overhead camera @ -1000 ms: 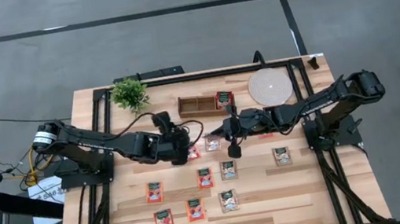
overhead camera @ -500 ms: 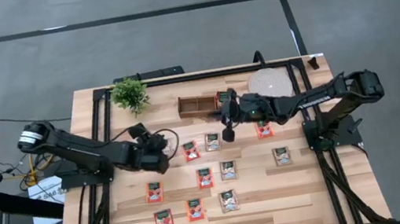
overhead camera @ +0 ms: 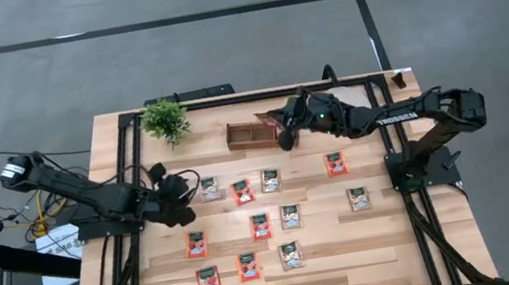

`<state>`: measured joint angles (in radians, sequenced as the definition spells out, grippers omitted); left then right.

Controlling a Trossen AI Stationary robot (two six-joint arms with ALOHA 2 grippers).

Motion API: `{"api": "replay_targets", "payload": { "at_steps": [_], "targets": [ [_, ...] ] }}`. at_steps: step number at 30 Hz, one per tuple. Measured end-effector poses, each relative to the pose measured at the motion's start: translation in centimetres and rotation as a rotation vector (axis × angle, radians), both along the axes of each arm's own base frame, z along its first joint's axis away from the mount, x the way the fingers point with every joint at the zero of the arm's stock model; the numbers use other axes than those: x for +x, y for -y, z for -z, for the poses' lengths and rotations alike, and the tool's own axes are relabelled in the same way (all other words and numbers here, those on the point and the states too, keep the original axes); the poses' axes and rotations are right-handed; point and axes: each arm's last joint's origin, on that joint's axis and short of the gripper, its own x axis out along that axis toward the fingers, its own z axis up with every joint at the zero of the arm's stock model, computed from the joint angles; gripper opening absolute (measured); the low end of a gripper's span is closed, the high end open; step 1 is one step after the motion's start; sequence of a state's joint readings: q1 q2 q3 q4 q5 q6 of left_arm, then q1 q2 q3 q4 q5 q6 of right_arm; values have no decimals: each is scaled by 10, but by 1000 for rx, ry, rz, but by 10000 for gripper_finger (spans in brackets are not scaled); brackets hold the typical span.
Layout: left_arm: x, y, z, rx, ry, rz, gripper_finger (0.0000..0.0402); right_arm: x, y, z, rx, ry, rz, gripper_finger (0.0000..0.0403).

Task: Pick & Place Tea
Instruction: Put the red tea bag into the right section of the wooden organizer

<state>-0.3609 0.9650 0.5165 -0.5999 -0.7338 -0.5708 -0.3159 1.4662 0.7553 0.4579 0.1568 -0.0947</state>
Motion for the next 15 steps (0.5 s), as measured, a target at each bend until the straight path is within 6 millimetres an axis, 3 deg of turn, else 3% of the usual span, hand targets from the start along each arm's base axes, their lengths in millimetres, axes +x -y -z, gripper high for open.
{"api": "replay_targets", "payload": {
  "at_steps": [6, 15],
  "targets": [
    [-4, 2, 4, -19, 15, 26, 147, -28, 7, 31, 75, 140, 76, 0],
    [-1, 4, 3, -19, 50, 45, 147, -79, 0, 66, 151, 365, 112, 0]
  ]
}}
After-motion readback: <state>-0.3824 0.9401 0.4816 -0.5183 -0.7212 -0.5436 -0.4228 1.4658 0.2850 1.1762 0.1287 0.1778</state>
